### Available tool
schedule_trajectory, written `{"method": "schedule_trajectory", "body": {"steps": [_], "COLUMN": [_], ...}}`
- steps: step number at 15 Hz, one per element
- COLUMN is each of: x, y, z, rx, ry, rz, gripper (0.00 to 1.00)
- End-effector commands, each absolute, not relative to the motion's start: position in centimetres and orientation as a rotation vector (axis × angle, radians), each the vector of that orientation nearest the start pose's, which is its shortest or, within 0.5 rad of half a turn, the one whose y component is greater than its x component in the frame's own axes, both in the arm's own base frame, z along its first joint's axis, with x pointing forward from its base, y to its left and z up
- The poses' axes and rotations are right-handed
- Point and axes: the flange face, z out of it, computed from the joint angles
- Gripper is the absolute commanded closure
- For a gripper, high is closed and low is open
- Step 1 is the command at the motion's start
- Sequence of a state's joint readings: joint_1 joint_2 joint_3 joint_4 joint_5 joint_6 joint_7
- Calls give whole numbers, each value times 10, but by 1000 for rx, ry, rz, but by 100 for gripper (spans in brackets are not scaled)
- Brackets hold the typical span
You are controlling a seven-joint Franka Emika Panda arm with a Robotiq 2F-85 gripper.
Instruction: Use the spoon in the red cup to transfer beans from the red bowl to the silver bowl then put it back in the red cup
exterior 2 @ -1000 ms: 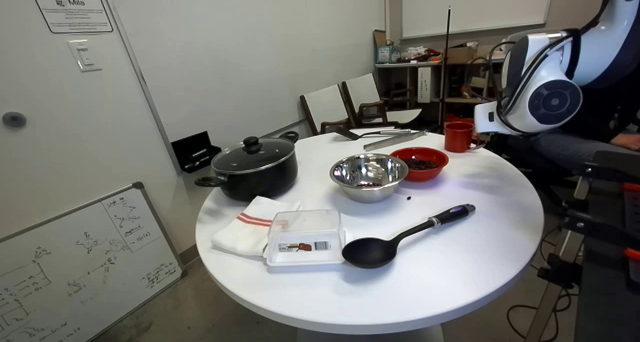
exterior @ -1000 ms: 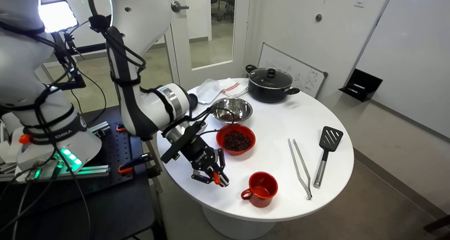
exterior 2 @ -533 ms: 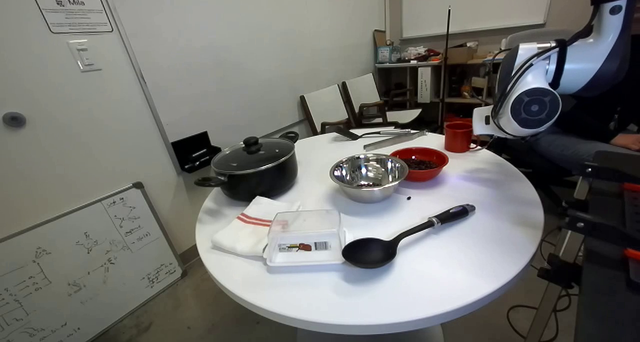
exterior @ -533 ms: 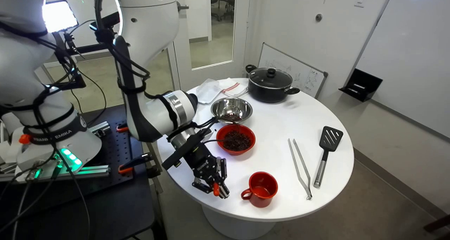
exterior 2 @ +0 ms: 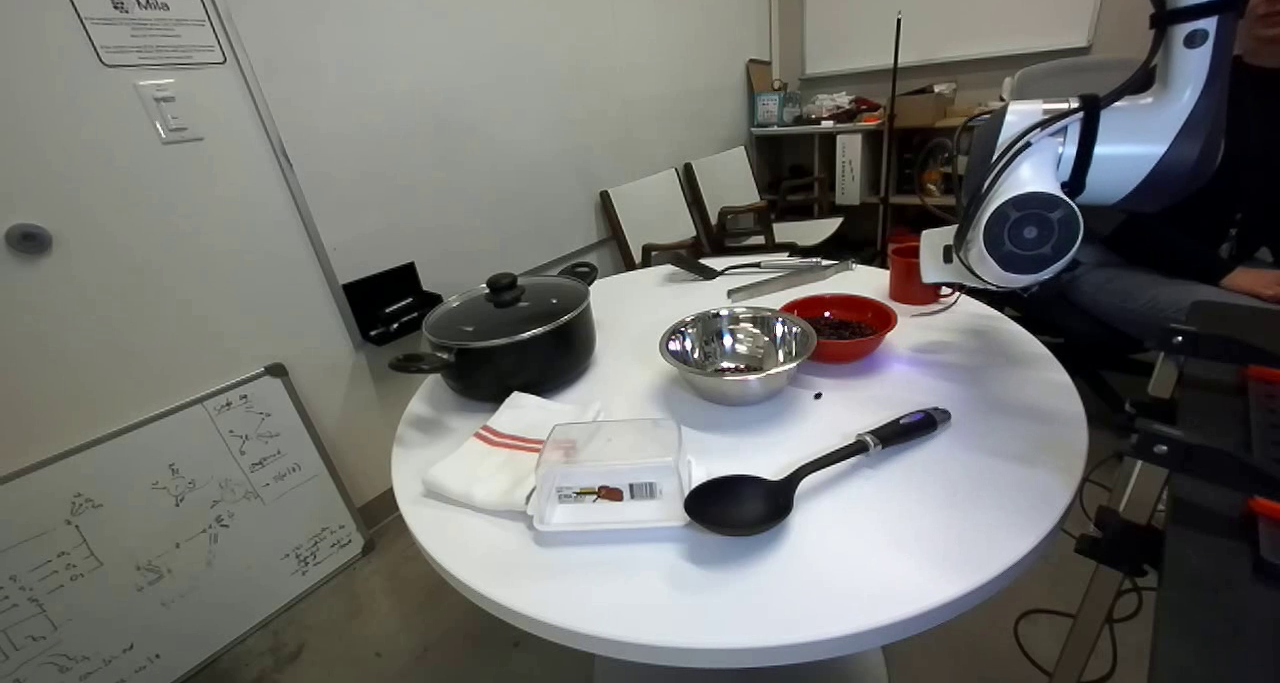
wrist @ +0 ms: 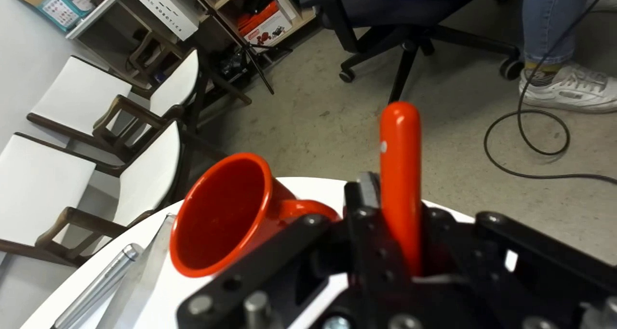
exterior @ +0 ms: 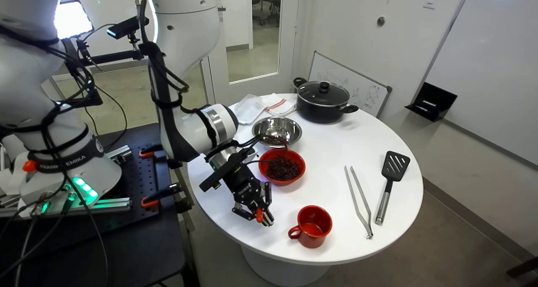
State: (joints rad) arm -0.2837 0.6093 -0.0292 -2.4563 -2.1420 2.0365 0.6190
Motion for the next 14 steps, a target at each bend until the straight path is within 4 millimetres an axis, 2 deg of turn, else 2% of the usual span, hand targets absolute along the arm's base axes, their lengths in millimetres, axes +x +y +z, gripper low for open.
{"method": "schedule_trajectory", "body": {"steps": [1, 7, 14], "x": [368, 371, 385], "y": [-169, -159, -136], "z": [33, 25, 16], "rx": [1637, 1585, 1491], "ry": [1146, 1181, 1253], "rz": [-497, -477, -418], "gripper": [98, 98, 98]}}
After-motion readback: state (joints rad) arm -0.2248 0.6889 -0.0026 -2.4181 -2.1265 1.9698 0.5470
